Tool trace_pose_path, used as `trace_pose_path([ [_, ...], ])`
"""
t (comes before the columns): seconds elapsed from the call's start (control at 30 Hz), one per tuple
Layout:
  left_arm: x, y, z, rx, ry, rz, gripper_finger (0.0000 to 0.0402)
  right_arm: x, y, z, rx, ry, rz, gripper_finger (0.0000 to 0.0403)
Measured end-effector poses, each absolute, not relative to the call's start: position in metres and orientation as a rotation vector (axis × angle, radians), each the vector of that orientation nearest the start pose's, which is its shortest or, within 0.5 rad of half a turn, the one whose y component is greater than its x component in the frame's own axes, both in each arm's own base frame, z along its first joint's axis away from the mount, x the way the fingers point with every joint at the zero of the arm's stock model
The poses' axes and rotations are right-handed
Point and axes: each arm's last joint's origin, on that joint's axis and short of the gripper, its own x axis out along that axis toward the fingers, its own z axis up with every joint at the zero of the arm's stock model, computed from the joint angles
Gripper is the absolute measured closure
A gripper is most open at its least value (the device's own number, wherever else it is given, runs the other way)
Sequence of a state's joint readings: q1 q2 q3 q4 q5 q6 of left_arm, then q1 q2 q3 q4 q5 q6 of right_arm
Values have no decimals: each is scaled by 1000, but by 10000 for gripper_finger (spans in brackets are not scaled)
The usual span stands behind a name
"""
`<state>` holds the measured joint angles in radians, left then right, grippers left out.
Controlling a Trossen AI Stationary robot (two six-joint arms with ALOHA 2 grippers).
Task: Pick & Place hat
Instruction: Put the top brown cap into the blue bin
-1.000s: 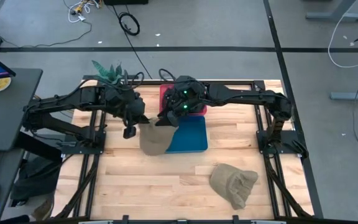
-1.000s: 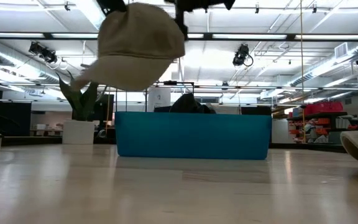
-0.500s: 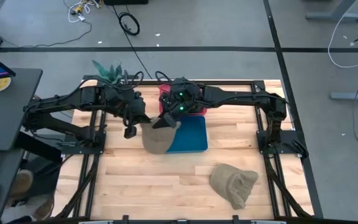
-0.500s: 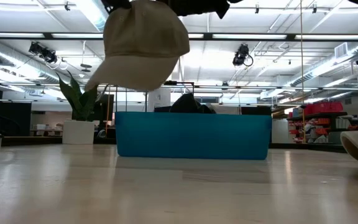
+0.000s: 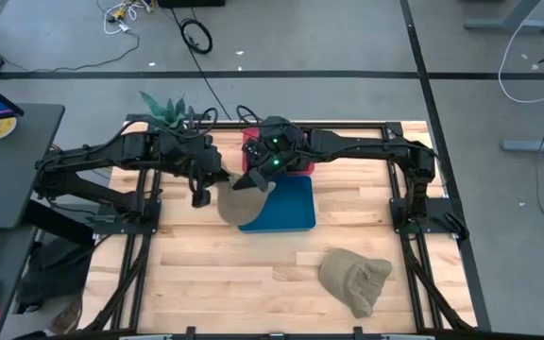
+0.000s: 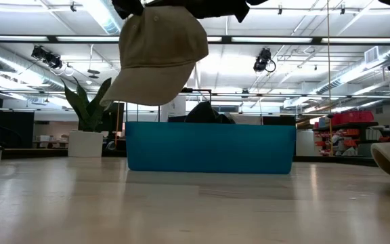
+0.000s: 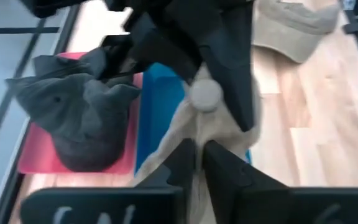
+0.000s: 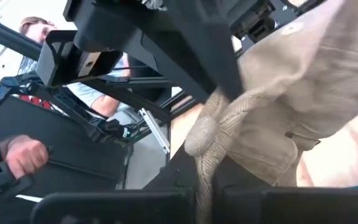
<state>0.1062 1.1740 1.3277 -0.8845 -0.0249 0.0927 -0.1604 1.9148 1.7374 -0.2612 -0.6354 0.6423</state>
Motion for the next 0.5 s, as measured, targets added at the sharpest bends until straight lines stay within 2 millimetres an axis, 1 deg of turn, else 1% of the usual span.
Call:
trace_pose_path([
  [0.13, 220, 25, 380, 69, 733, 119, 318, 440, -53, 328, 823, 575, 316, 399],
  [0.27, 218, 26, 381, 66, 733, 146, 279, 437, -51, 322, 855, 640, 304, 401],
  [0.4, 212, 28, 382, 35, 739, 257, 248, 431, -51, 315, 858, 725, 262, 401],
  [0.5, 205, 29, 385, 24, 732, 354, 235, 423, -51, 316, 839, 767, 217, 402],
])
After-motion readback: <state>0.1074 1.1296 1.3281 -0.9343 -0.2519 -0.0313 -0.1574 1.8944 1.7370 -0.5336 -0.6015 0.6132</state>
